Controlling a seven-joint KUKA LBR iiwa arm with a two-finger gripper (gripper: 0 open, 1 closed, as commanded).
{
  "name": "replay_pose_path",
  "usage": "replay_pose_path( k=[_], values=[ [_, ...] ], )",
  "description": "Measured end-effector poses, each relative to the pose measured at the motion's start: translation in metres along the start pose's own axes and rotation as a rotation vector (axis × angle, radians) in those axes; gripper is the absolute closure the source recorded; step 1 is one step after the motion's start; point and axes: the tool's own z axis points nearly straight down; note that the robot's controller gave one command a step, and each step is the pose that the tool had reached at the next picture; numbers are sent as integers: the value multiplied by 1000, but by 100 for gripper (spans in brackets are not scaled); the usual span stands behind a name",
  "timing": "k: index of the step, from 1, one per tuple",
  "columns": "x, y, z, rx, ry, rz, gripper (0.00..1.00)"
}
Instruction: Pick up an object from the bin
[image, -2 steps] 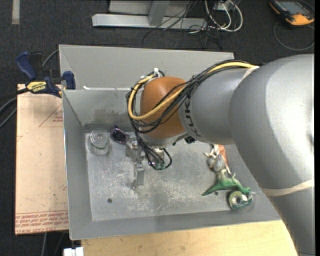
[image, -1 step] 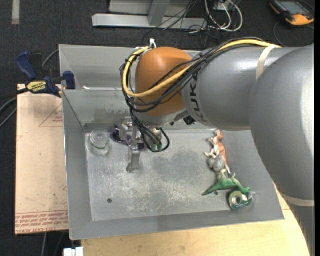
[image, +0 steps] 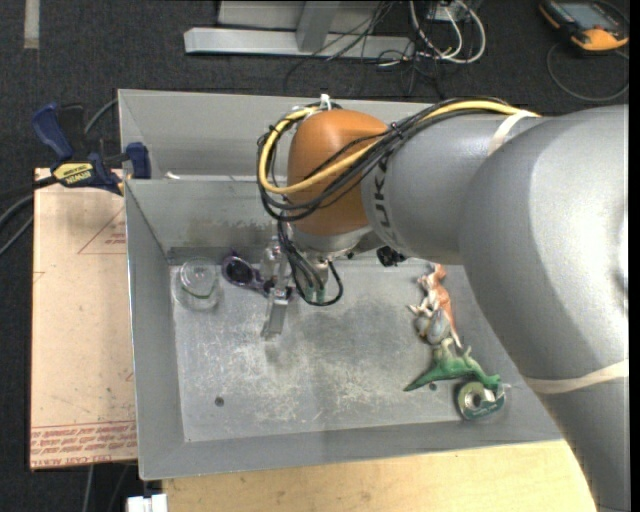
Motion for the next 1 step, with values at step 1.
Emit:
replay_pose_path(
  k=[1],
  values=[
    [-1, 2, 28, -10, -16, 115, 0]
  ],
)
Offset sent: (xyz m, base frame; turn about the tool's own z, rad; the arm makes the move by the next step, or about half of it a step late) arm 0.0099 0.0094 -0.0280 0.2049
